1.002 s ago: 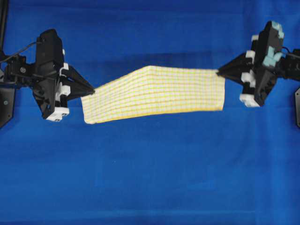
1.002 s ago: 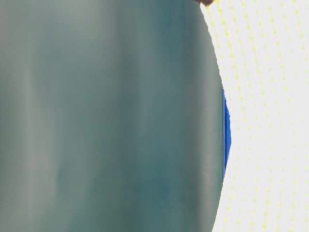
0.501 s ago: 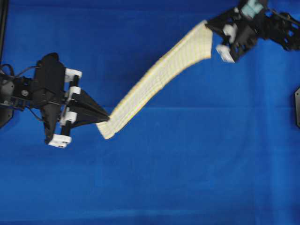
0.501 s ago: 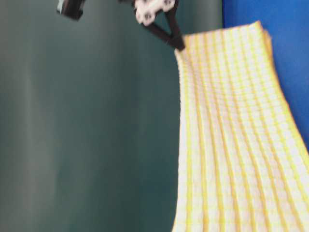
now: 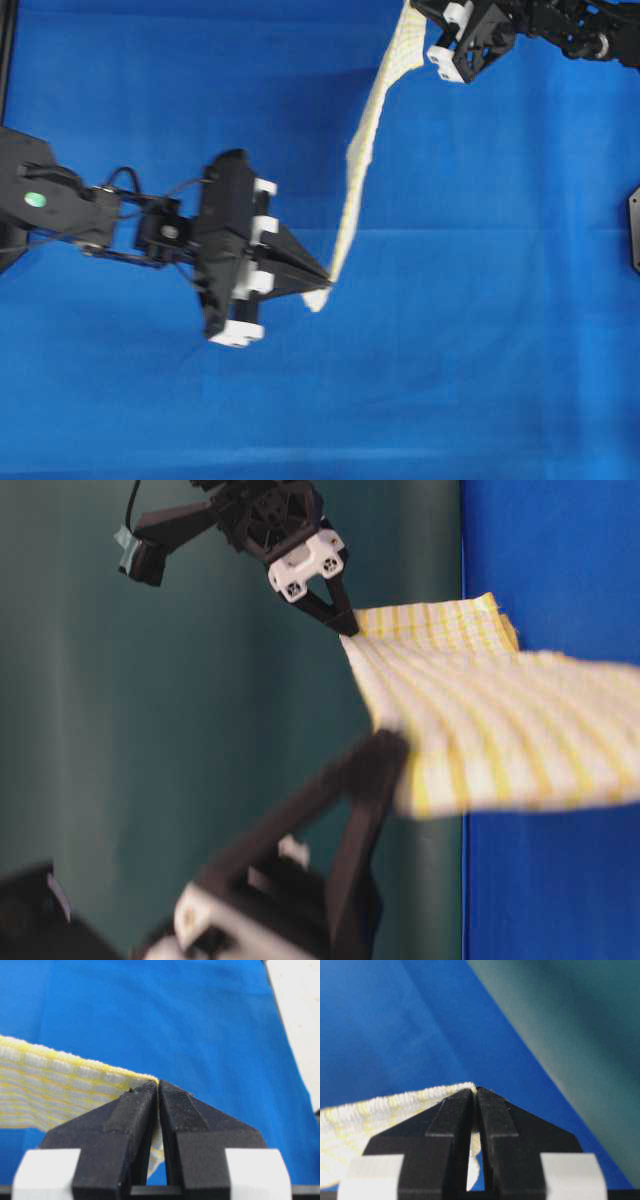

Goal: Fold the yellow towel.
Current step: 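Lift the strip and swing it vertical, right gripper moving to the top, then lay the strip down vertically and open both grippers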

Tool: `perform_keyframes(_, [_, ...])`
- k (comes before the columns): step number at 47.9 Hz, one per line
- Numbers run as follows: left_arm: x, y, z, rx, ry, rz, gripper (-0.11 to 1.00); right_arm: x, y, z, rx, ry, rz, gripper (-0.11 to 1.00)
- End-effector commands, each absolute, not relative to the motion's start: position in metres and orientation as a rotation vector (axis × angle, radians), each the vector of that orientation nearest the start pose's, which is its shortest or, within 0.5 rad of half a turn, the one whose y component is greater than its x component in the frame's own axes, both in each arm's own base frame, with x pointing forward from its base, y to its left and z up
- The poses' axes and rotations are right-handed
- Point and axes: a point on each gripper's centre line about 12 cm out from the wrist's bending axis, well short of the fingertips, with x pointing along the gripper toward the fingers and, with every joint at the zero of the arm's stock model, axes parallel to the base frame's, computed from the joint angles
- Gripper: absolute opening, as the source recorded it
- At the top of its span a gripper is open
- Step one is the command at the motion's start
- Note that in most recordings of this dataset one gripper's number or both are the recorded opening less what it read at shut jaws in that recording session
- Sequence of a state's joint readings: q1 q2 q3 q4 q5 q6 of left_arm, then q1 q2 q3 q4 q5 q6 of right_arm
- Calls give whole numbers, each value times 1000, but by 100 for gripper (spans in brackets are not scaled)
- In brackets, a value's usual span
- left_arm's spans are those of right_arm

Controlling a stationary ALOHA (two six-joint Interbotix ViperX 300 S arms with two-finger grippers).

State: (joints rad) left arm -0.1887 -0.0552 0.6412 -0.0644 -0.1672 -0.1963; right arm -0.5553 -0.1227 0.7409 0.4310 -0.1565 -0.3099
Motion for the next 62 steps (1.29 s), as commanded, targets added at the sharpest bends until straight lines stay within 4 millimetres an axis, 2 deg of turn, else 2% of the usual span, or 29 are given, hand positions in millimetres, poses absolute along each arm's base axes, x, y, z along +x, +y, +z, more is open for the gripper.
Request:
perform_keyframes(1, [409, -93, 234, -209, 390, -166, 2, 311, -219, 219, 218, 384, -673, 3])
perform_keyframes(18, [451, -102, 238, -215, 360, -169, 2, 312, -226, 221, 206, 384, -682, 3])
perform_keyframes(27, [466, -104, 236, -216, 360, -166, 2, 312, -226, 220, 205, 389, -681, 3])
perform_keyframes(43, [466, -104, 232, -217, 363, -165, 2, 312, -226, 220, 207, 393, -680, 3])
perform_keyframes(55, [460, -103, 201, -221, 353, -159, 2, 315, -227, 213, 206, 420, -671, 3])
perform_keyframes(62, [455, -103, 191, -226, 349, -158, 2, 317, -228, 203, 204, 448, -666, 3])
